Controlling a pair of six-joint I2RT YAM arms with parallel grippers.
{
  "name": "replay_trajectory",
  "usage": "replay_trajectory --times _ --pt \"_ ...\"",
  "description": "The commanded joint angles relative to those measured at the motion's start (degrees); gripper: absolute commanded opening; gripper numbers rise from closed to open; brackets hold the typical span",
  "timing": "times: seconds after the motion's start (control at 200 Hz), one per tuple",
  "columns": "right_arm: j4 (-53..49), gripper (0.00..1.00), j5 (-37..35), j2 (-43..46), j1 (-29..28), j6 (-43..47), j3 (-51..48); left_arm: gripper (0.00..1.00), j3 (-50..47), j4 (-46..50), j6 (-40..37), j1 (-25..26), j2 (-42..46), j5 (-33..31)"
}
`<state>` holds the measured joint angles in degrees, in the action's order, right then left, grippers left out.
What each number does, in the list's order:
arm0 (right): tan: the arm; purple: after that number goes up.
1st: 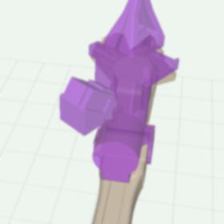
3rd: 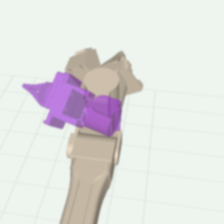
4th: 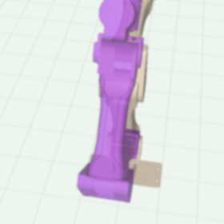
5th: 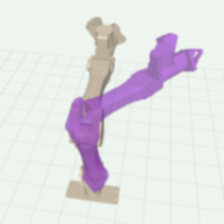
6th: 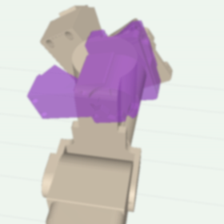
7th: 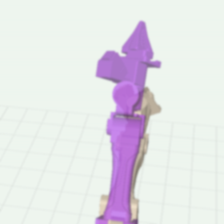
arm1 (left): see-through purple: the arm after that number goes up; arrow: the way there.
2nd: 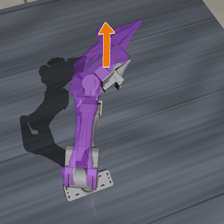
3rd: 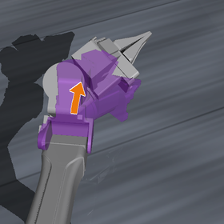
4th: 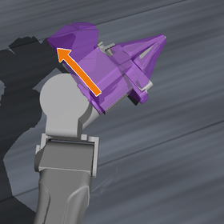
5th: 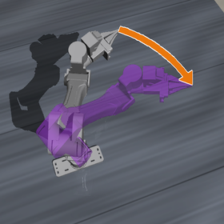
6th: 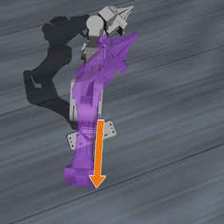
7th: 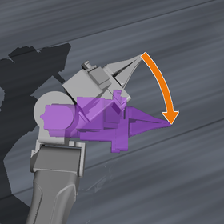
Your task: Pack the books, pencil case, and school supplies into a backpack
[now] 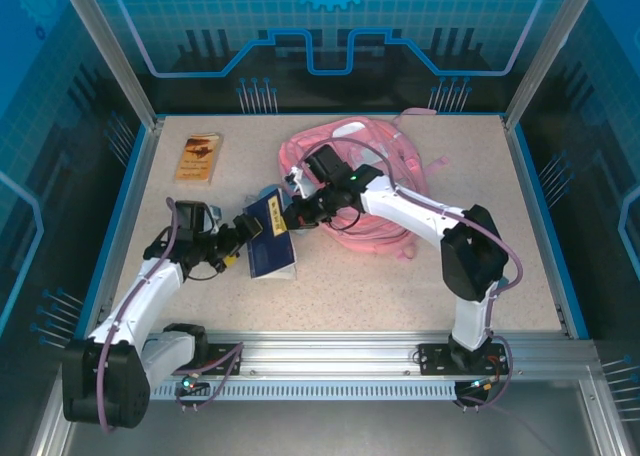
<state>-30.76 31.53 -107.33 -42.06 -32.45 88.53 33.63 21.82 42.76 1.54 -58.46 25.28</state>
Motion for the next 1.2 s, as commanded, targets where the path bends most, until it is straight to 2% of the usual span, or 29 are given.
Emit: replay_trajectory --times 0.0,0.345,0.41,0.485,0.61,0.685,0.735,0.81,0.93,1.016,1.191 --pt "2.6 0.0 3.9 2.7 2.3 1.3 -2.5 0.99 -0.7 -8.5 2.0 -0.4 -1.7 9.0" --pt "5.7 0.0 7.0 4.8 7.1 0.0 -7.5 0.99 -1.6 -22.7 0.8 1.4 -13.2 16.4" --pt "6.1 0.0 7.3 4.8 7.7 -0.1 -8.0 0.95 -1.1 -23.6 0.5 2.4 -14.3 16.5" --pt "6.4 0.0 7.6 4.8 8.1 -0.5 -8.4 0.82 -0.7 -24.3 0.2 2.9 -14.8 16.7" --pt "6.5 0.0 7.5 4.9 8.6 -1.0 -8.8 0.43 0.3 -22.7 -0.3 2.9 -14.6 15.0" --pt "5.5 0.0 5.7 5.6 8.9 -0.9 -8.9 0.3 1.6 -18.4 -1.8 2.9 -13.1 12.0" --pt "4.7 0.09 3.9 6.4 9.2 -0.9 -9.2 0.21 2.8 -14.6 -3.1 2.9 -11.7 9.5" --pt "3.9 0.32 0.1 8.2 9.7 -1.4 -10.2 0.1 5.2 -8.1 -5.1 2.9 -9.4 6.2" --pt "4.8 0.61 -3.7 12.0 11.1 -3.8 -13.0 0.02 9.7 0.0 -5.5 2.9 -5.7 3.7" --pt "7.7 0.74 -5.0 15.3 12.4 -7.5 -16.4 0.01 13.1 2.7 -3.7 2.9 -3.6 3.0" --pt "18.4 0.88 -4.2 23.7 15.9 -18.6 -25.4 0.01 17.4 -1.9 5.4 3.1 -0.8 2.9"
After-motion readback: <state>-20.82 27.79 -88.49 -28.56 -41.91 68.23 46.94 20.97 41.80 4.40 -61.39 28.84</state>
